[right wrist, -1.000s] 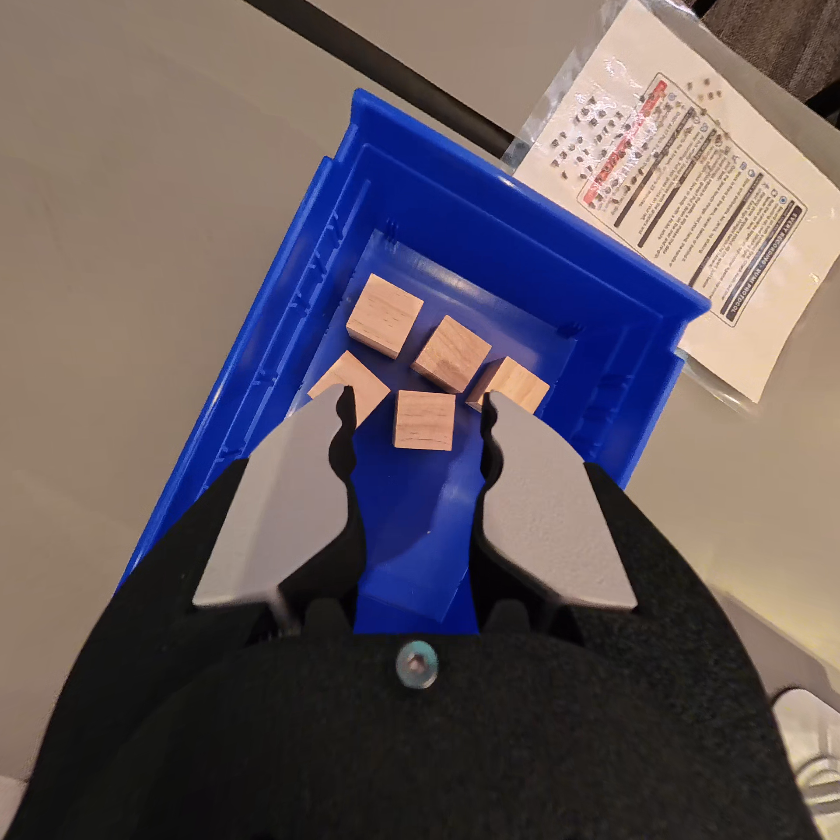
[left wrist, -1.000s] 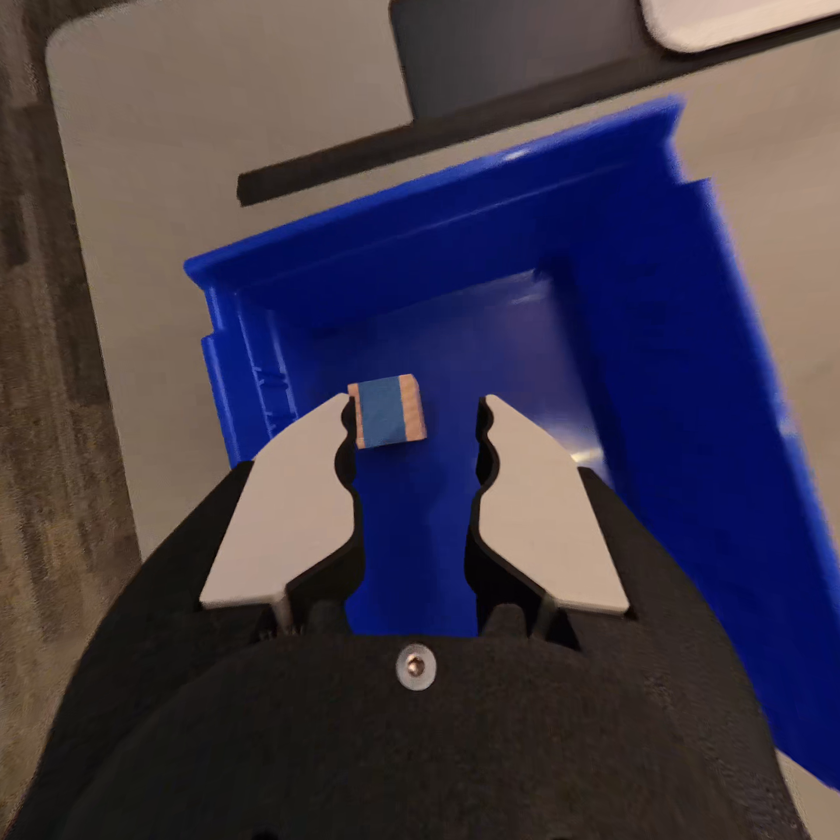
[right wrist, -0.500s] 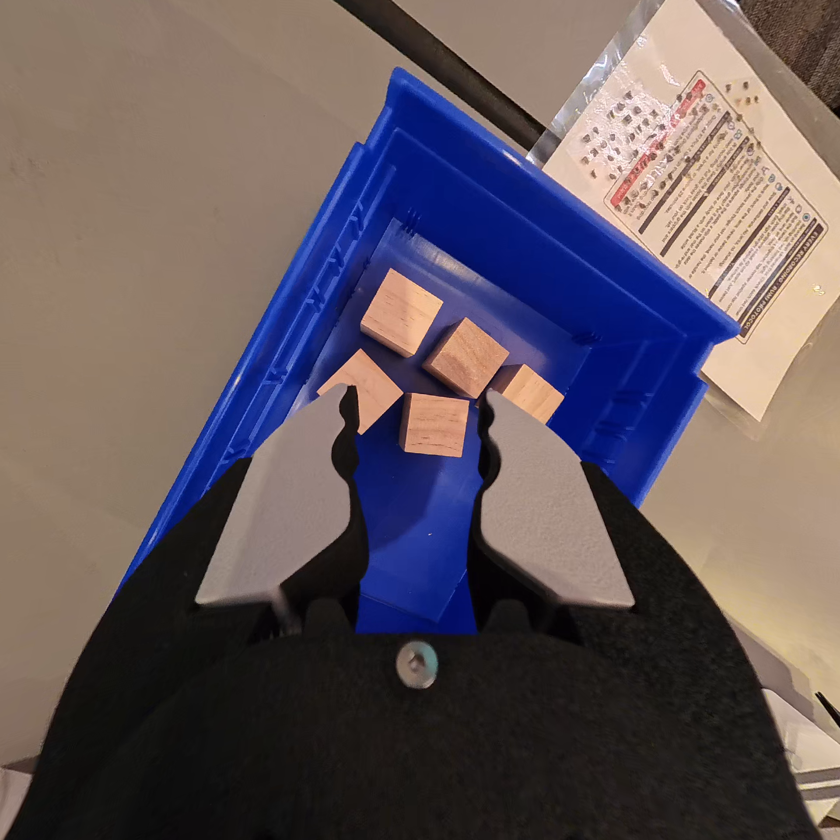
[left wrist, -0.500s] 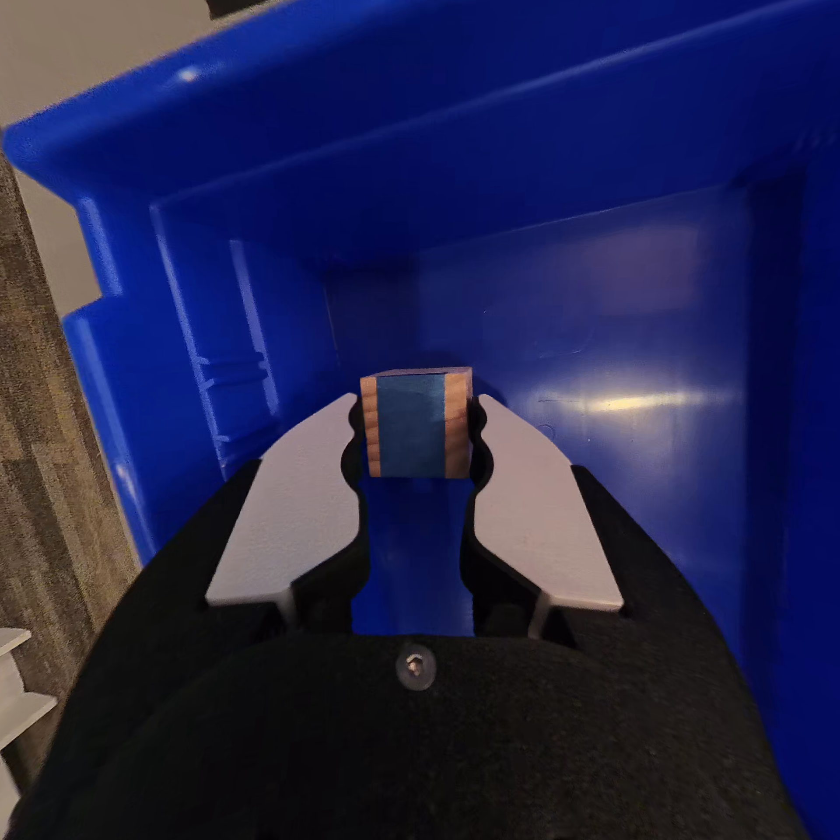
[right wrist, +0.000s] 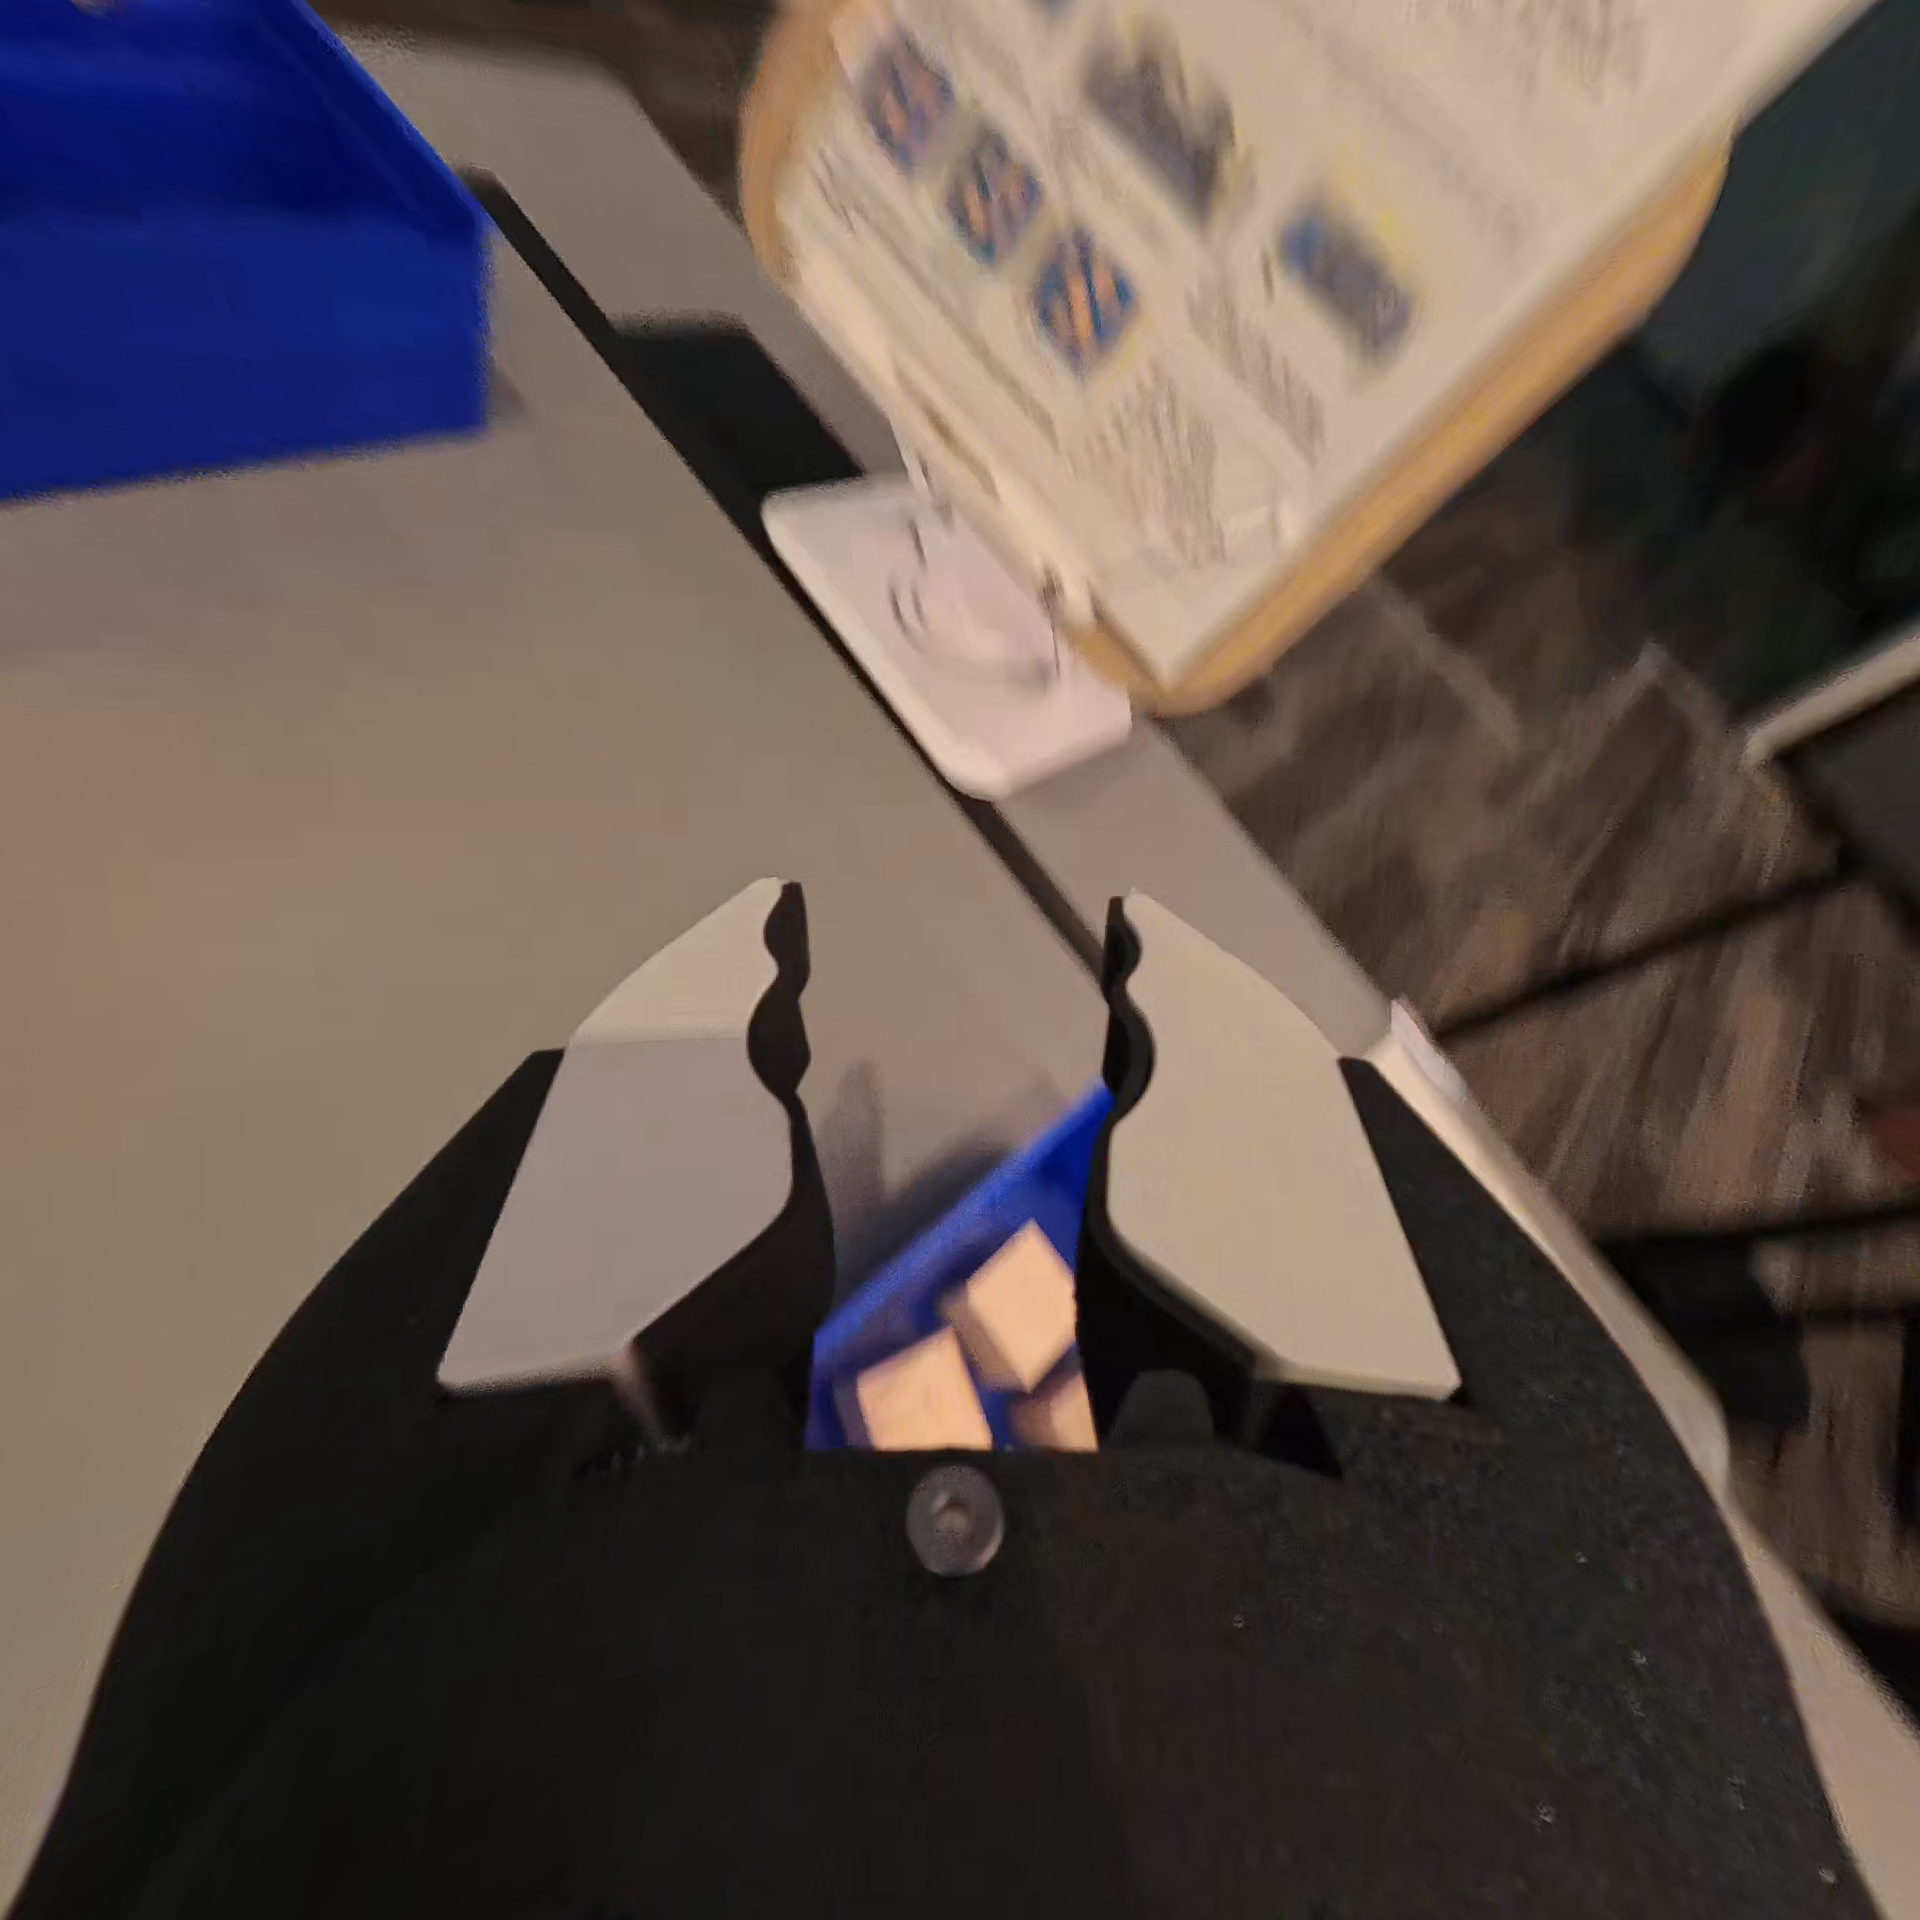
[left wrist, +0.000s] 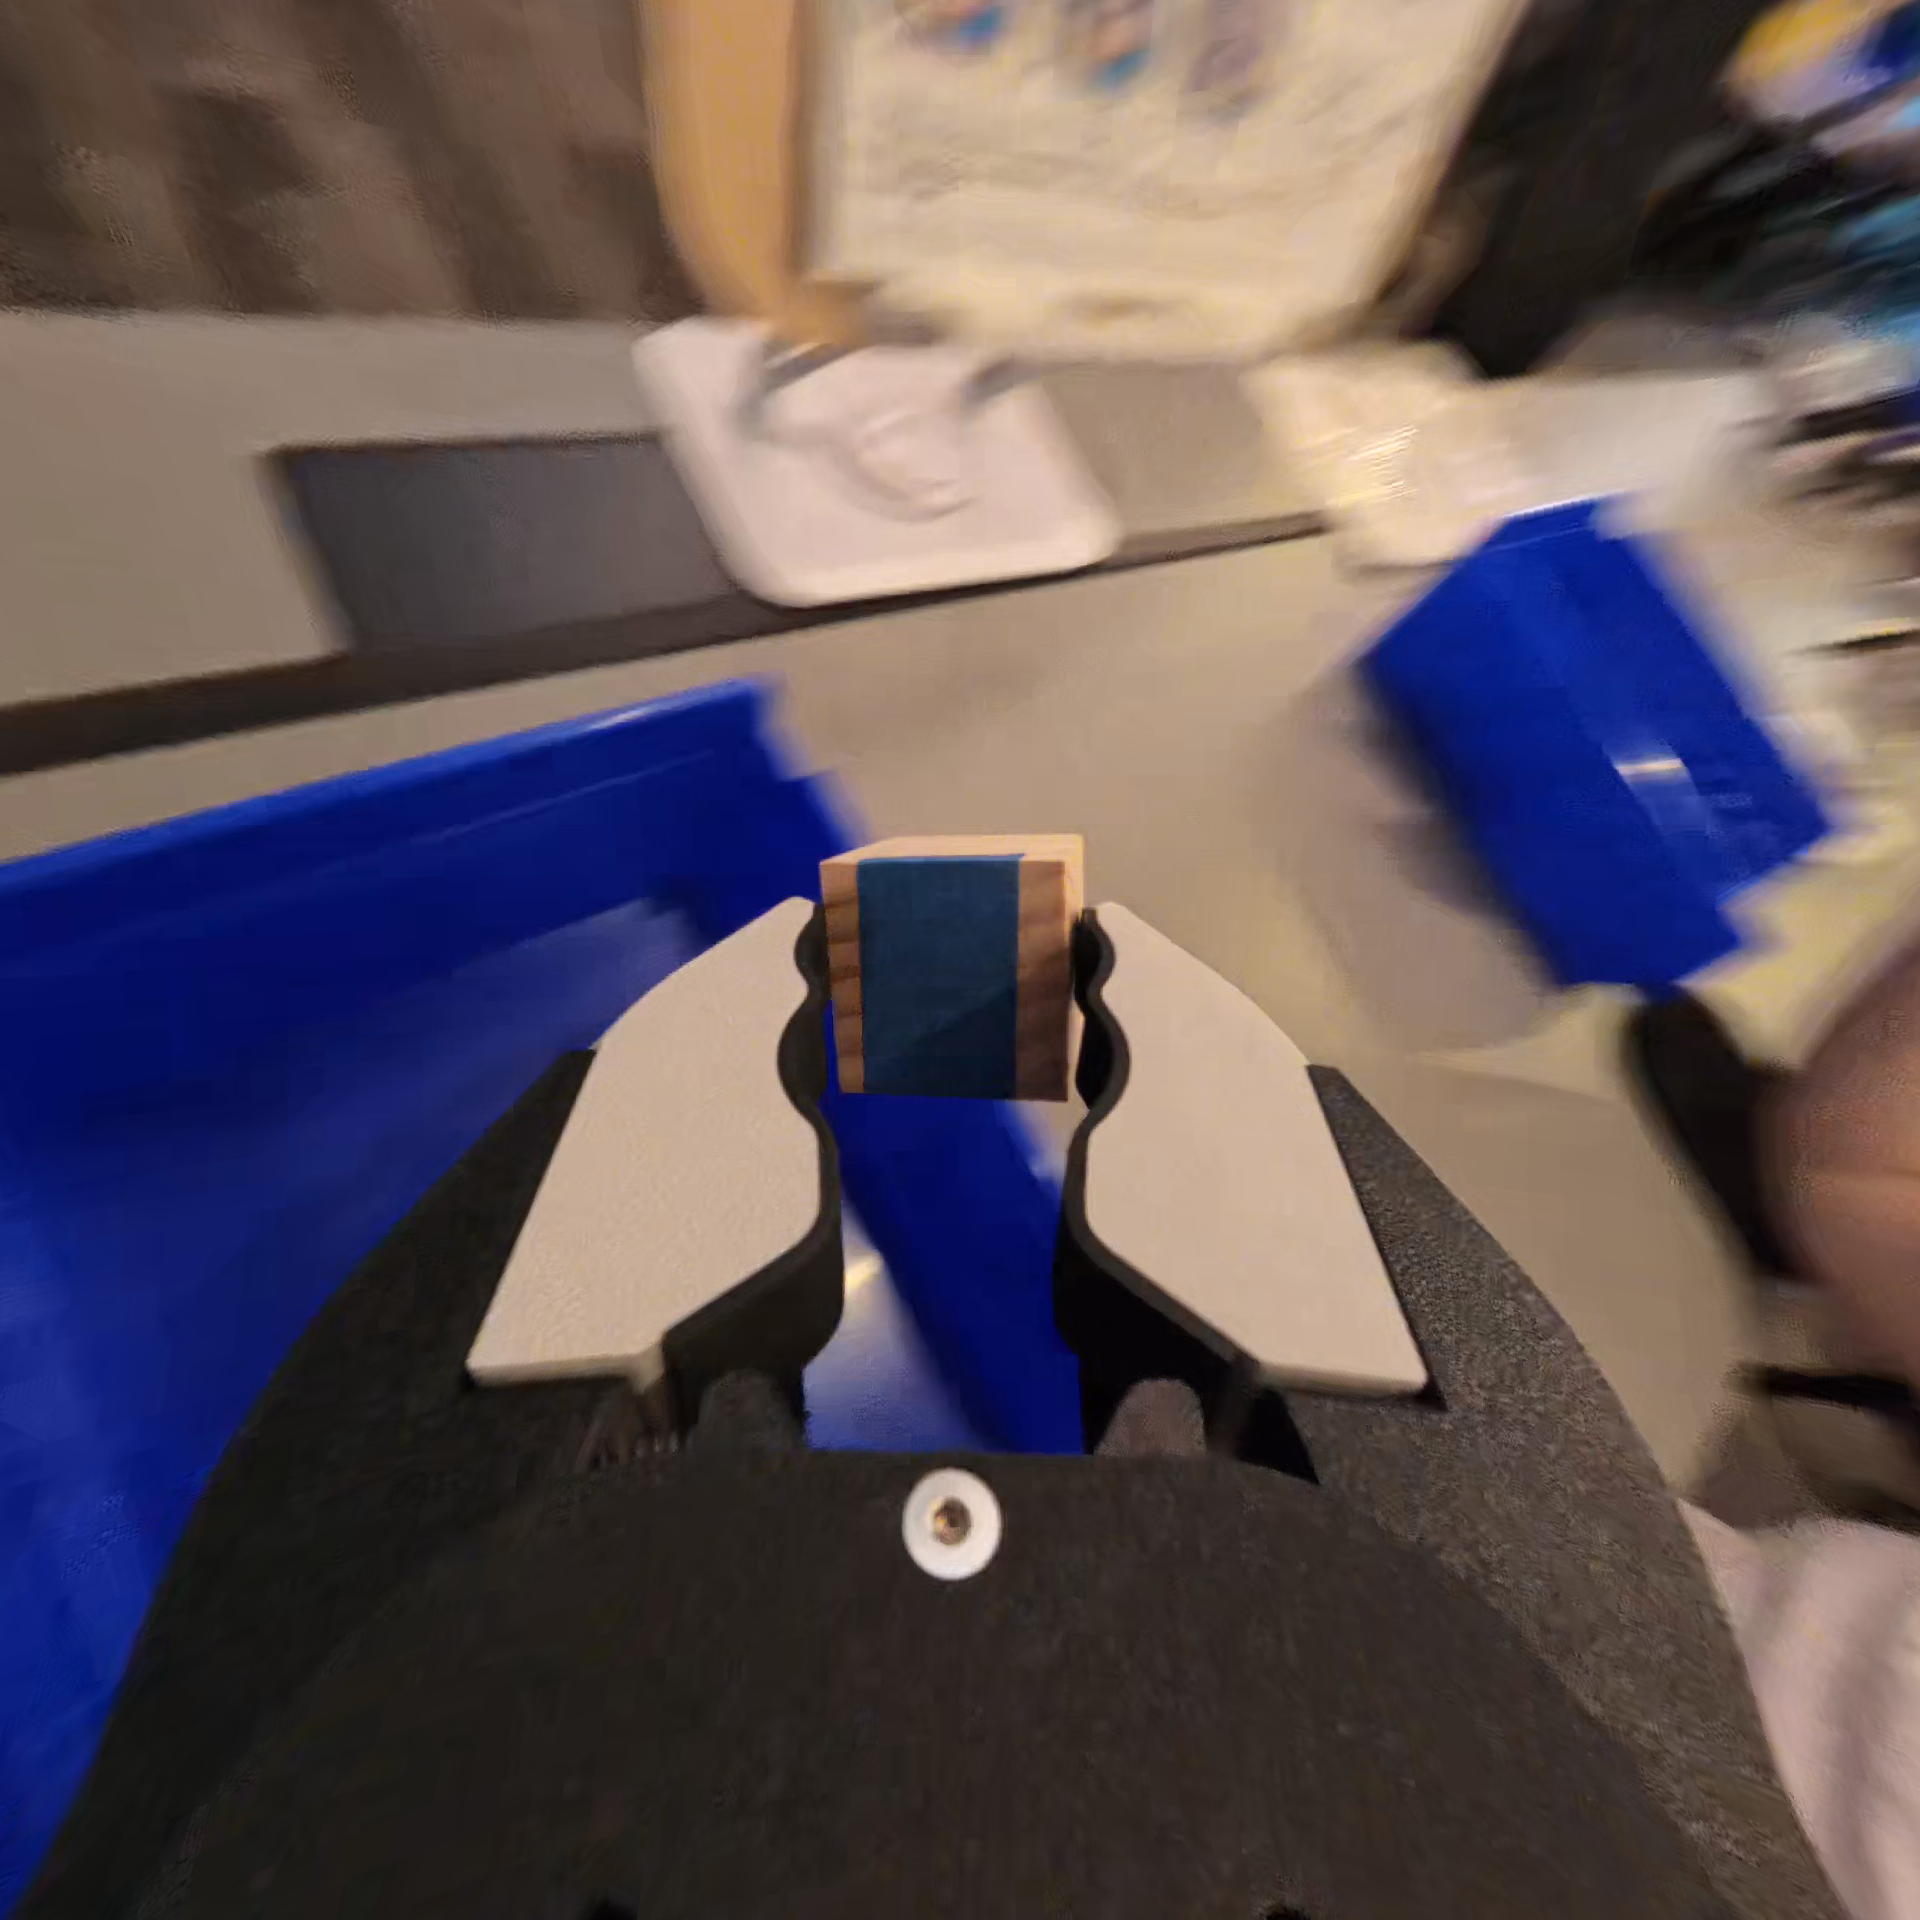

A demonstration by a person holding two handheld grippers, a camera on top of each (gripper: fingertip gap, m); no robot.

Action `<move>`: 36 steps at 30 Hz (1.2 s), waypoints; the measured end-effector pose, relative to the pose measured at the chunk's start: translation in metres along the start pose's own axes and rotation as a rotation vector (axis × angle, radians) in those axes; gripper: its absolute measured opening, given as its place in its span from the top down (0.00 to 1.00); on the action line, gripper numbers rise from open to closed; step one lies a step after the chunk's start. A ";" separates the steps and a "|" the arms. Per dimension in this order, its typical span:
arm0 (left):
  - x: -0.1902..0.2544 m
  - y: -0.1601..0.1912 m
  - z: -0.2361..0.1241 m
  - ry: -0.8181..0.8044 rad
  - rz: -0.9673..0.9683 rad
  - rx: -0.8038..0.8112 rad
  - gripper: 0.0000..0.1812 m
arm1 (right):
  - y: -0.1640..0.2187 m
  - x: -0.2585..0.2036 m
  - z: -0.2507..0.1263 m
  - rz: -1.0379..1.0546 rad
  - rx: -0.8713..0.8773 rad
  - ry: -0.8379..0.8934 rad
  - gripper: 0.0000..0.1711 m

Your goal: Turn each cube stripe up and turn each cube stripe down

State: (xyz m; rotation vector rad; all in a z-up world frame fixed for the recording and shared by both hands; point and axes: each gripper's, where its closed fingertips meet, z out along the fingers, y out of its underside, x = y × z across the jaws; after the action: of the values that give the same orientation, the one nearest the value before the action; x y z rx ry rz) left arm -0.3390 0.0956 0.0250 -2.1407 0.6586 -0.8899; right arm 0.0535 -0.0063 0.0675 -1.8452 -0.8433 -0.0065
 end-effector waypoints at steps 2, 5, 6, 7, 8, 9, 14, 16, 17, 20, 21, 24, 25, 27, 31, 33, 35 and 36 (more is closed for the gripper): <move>0.056 -0.011 0.000 0.254 -0.019 0.052 0.75 | -0.030 -0.022 0.004 -0.087 0.138 -0.023 0.67; 0.113 -0.018 0.002 0.489 -0.020 0.097 0.75 | -0.056 -0.050 0.013 -0.169 0.250 -0.029 0.59; 0.128 -0.019 0.004 0.546 -0.030 0.109 0.75 | -0.064 -0.064 0.017 -0.185 0.288 -0.051 0.57; 0.142 -0.019 0.007 0.602 -0.044 0.117 0.75 | -0.072 -0.079 0.019 -0.198 0.324 -0.082 0.57; 0.155 -0.018 0.010 0.659 -0.064 0.119 0.75 | -0.079 -0.095 0.022 -0.203 0.353 -0.111 0.56; 0.168 -0.016 0.014 0.714 -0.085 0.114 0.75 | -0.086 -0.109 0.025 -0.211 0.380 -0.132 0.56; 0.217 0.007 0.037 0.831 -0.086 0.022 0.75 | -0.115 -0.167 0.023 -0.276 0.550 -0.165 0.54; 0.230 0.015 0.042 0.850 -0.075 -0.007 0.75 | -0.115 -0.174 0.025 -0.337 0.558 -0.128 0.57; 0.235 0.018 0.044 0.860 -0.071 -0.017 0.75 | -0.114 -0.178 0.026 -0.366 0.553 -0.122 0.58; 0.243 0.023 0.046 0.869 -0.067 -0.031 0.75 | -0.109 -0.187 0.033 -0.407 0.525 -0.128 0.60; 0.244 0.024 0.047 0.872 -0.067 -0.034 0.75 | -0.109 -0.189 0.034 -0.420 0.527 -0.120 0.63; 0.246 0.026 0.047 0.882 -0.070 -0.045 0.75 | -0.108 -0.192 0.037 -0.467 0.531 -0.082 0.67; 0.247 0.026 0.048 0.882 -0.066 -0.047 0.75 | -0.107 -0.192 0.038 -0.479 0.526 -0.070 0.68; 0.249 0.029 0.049 0.889 -0.058 -0.060 0.75 | -0.106 -0.194 0.039 -0.499 0.523 -0.067 0.71; 0.252 0.030 0.049 0.897 -0.049 -0.067 0.75 | -0.106 -0.193 0.036 -0.491 0.529 -0.083 0.73; 0.253 0.025 0.045 0.897 -0.025 -0.045 0.73 | -0.110 -0.189 0.027 -0.503 0.537 -0.085 0.73; 0.247 0.019 0.039 0.851 0.028 -0.012 0.69 | -0.115 -0.168 0.010 -0.506 0.520 -0.049 0.73; 0.242 0.014 0.035 0.814 0.055 0.010 0.67 | -0.116 -0.150 -0.002 -0.495 0.495 -0.018 0.73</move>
State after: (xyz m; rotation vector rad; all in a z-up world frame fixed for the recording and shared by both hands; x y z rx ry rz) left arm -0.1624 -0.0608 0.0907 -1.6865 1.0844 -1.7417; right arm -0.1221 -0.0665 0.1063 -1.1494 -1.1773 -0.0862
